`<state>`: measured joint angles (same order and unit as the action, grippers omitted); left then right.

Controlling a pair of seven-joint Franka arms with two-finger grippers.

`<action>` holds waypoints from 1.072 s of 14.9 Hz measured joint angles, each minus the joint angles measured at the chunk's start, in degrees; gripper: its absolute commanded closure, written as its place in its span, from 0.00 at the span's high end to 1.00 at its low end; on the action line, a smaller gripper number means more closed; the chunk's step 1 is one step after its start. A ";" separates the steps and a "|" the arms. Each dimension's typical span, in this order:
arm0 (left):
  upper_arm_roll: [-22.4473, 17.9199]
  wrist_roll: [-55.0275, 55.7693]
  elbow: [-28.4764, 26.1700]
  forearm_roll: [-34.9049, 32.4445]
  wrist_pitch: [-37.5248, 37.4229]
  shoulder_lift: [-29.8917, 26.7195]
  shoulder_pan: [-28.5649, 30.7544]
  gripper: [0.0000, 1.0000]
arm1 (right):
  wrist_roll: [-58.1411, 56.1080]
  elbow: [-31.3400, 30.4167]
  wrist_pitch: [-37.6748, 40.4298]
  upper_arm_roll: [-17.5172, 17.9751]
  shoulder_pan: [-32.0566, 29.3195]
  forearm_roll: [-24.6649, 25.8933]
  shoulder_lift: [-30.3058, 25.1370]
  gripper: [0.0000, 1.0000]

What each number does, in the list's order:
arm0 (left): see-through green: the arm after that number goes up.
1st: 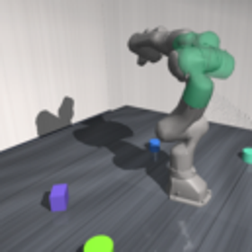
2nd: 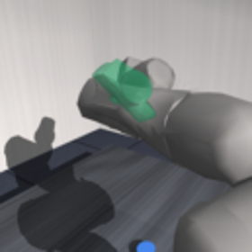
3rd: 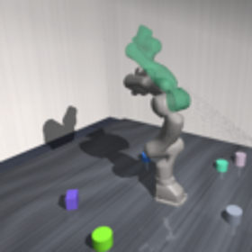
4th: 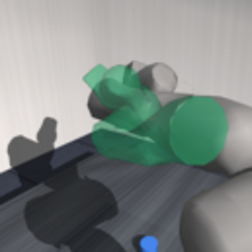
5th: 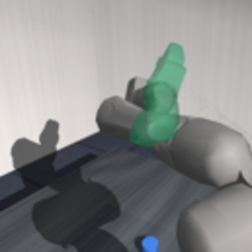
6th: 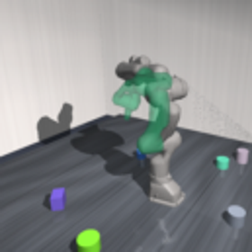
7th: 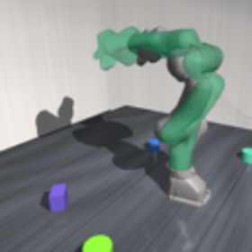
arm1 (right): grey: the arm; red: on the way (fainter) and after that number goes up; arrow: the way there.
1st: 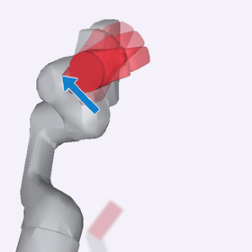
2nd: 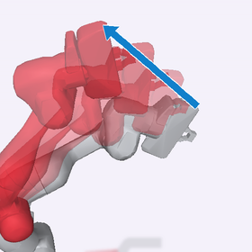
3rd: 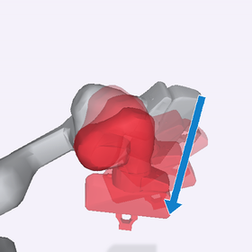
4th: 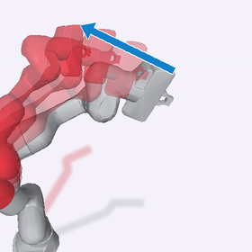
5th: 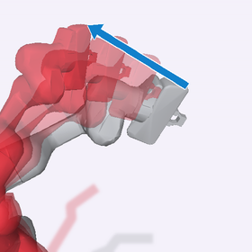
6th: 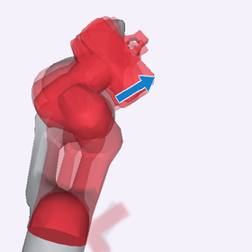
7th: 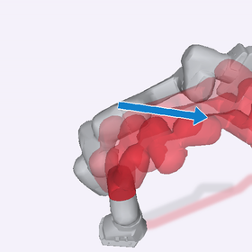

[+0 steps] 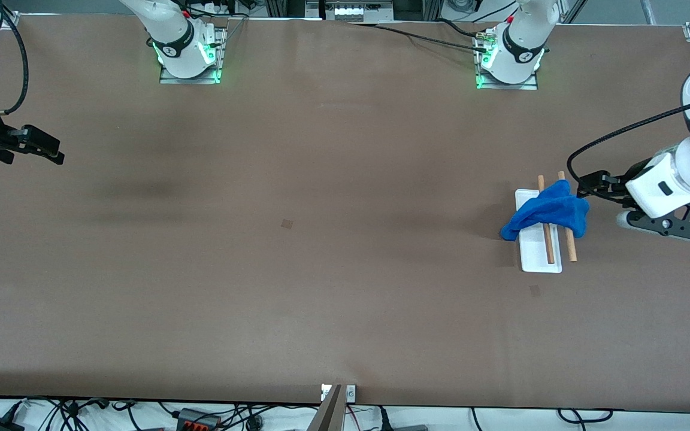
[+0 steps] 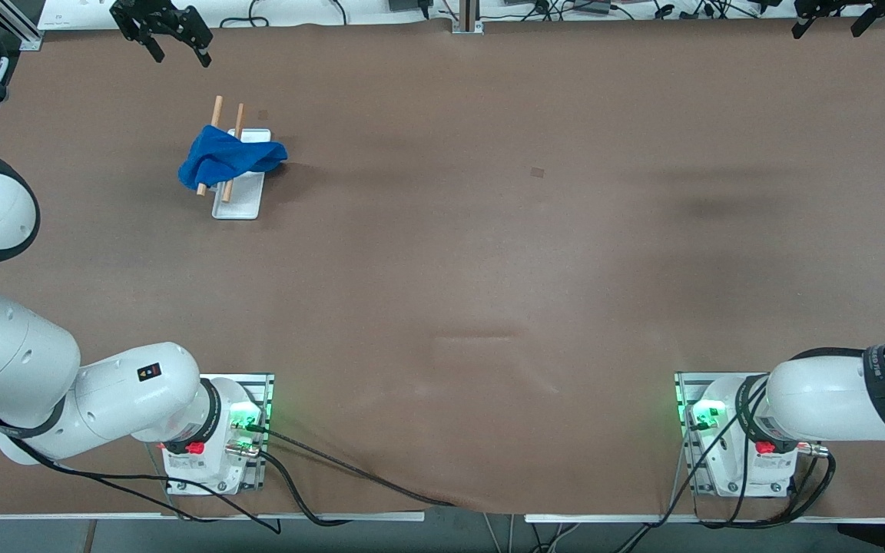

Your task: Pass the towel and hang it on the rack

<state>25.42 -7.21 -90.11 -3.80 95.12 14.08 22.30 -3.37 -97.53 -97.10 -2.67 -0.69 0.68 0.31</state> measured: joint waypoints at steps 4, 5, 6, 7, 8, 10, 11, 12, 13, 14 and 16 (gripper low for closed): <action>-0.90 0.05 0.26 0.69 0.25 -1.64 -0.41 1.00 | 0.00 0.00 0.00 0.00 -0.02 0.00 -0.06 1.00; -2.35 0.05 0.22 1.47 0.25 -2.31 -1.28 1.00 | 0.00 0.00 0.00 0.00 -0.02 0.00 -0.07 1.00; -5.11 0.05 0.19 2.10 0.23 -3.01 -3.27 1.00 | 0.00 0.00 0.00 0.00 -0.01 0.00 -0.08 1.00; -8.99 0.05 0.14 2.60 0.20 -3.75 -6.35 1.00 | 0.00 0.00 0.01 0.00 -0.01 0.00 -0.10 1.00; -13.34 0.05 0.10 3.01 0.19 -4.38 -9.90 1.00 | 0.00 0.00 0.05 0.00 -0.02 0.00 -0.14 1.00; -19.15 0.35 -0.18 4.30 0.16 -5.60 -14.37 1.00 | 0.00 0.01 0.34 0.01 -0.01 0.00 -0.25 1.00; -20.27 1.37 -0.57 4.65 0.14 -6.29 -15.00 1.00 | 0.00 0.01 0.59 0.03 -0.01 0.00 -0.30 1.00; -20.90 3.16 -1.24 4.82 0.14 -7.10 -15.21 1.00 | 0.00 0.01 0.75 0.08 -0.01 0.00 -0.33 1.00; -21.40 5.30 -1.94 4.88 0.14 -7.87 -15.33 1.00 | 0.00 0.01 0.83 0.13 -0.01 0.00 -0.34 1.00; -21.69 6.82 -2.41 4.89 0.14 -8.48 -15.40 1.00 | 0.00 0.01 0.86 0.15 0.00 0.00 -0.34 1.00; -21.85 7.98 -2.97 4.89 -0.45 -9.56 -15.63 1.00 | 0.00 0.01 0.95 0.16 0.00 0.00 -0.34 1.00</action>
<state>3.57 0.77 -93.08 1.10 94.66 4.52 6.66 -3.37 -97.52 -96.15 -2.51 -0.68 0.68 -0.03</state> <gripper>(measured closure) 0.000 0.000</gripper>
